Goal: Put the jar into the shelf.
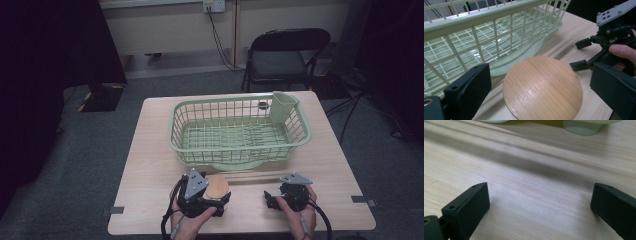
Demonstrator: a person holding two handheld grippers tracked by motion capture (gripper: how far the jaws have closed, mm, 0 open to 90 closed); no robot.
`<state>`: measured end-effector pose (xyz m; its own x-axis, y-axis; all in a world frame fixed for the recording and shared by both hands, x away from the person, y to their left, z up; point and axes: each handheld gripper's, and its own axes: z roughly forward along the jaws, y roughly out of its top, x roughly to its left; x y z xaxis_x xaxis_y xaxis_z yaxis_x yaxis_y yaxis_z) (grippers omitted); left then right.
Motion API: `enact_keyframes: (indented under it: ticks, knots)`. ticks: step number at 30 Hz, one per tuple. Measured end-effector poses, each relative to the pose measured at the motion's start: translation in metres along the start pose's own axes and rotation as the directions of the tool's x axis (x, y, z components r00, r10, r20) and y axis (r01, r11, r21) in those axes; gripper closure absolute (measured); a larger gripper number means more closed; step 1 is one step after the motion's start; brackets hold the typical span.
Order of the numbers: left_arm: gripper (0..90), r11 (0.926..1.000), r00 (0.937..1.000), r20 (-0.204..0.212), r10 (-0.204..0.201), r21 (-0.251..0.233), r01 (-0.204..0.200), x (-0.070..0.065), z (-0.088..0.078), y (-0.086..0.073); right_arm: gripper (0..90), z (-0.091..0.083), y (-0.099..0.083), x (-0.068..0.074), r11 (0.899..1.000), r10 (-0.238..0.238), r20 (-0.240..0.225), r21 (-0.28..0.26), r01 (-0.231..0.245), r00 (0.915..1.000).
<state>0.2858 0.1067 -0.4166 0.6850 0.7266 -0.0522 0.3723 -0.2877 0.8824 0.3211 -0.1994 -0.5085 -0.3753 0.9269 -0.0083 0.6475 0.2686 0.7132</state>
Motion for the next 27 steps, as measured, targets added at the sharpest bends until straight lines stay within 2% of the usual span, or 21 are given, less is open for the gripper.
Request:
enact_keyframes:
  ticks: [10,18,27]
  knots:
    - [12.5,0.9994,1.0,0.002,-0.005,0.033,0.005,0.002,0.013,-0.008,0.9,0.0,0.0,0.0,1.0,-0.001,-0.001,0.001,0.001,1.0]
    - [23.0,0.9997,0.9992,0.04,-0.008,0.025,0.007,0.003,0.015,-0.011,0.8,0.0,0.0,0.0,1.0,-0.002,-0.002,0.001,0.002,1.0]
    - [24.1,0.9999,0.9993,0.036,-0.005,0.015,0.004,0.002,0.015,-0.01,0.7,0.0,0.0,-0.001,1.0,-0.003,-0.003,0.001,0.003,1.0]
